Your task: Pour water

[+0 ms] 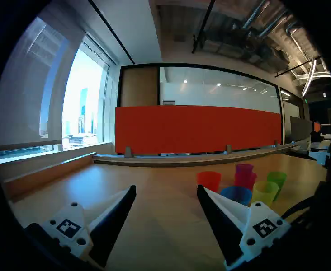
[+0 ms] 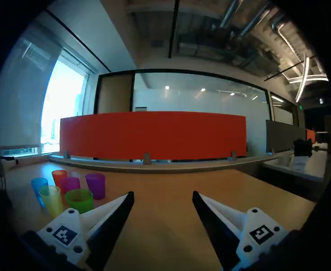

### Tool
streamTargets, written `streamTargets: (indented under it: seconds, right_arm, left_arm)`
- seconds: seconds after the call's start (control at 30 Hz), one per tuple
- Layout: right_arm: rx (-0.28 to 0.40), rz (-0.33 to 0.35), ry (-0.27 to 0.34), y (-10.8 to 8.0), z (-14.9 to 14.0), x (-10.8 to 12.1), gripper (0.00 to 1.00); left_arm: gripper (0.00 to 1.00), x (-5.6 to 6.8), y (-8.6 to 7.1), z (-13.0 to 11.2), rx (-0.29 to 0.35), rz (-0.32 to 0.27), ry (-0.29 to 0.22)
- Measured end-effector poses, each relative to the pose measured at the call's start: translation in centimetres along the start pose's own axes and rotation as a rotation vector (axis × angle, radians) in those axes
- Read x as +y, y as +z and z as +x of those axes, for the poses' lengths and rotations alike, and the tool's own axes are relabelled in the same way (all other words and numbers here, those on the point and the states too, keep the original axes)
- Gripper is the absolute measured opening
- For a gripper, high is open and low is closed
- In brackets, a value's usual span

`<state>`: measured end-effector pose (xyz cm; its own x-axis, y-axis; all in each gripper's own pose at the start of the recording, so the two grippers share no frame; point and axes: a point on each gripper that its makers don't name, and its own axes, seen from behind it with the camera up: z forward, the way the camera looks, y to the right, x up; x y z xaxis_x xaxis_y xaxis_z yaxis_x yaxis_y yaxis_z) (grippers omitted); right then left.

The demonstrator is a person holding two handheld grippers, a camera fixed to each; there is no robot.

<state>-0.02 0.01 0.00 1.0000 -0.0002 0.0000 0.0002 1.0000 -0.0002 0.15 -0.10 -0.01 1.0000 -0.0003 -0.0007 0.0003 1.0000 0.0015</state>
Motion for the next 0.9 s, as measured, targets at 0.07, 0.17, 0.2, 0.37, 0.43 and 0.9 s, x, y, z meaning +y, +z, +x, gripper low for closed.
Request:
streamTargets:
  seconds: [0.07,0.17,0.2,0.37,0.43,0.9]
  right_arm:
    - [0.000,-0.001,-0.001,0.0,-0.1,0.0,1.00]
    - [0.001,-0.003,-0.001,0.0,0.0,0.2,1.00]
    - [0.001,-0.004,-0.003,0.0,0.1,0.2,1.00]
    - [0.006,-0.004,-0.009,-0.1,1.2,0.2,1.00]
    - [0.004,0.004,-0.010,-0.1,2.0,0.0,1.00]
    - [-0.075,0.028,0.017,1.2,8.0,-0.5,1.00]
  left_arm:
    - [1.00,0.0,0.0,0.1,0.000,0.000,0.000]
    - [1.00,-0.1,0.0,0.0,-0.004,0.004,-0.002]
    - [1.00,-0.2,0.0,0.0,-0.008,0.005,-0.001]
    - [1.00,-0.2,0.0,-0.1,-0.038,0.008,0.000]
    - [1.00,-0.1,0.0,0.4,-0.041,0.002,-0.003]
    - [1.00,0.1,1.0,8.6,-0.039,-0.049,0.021]
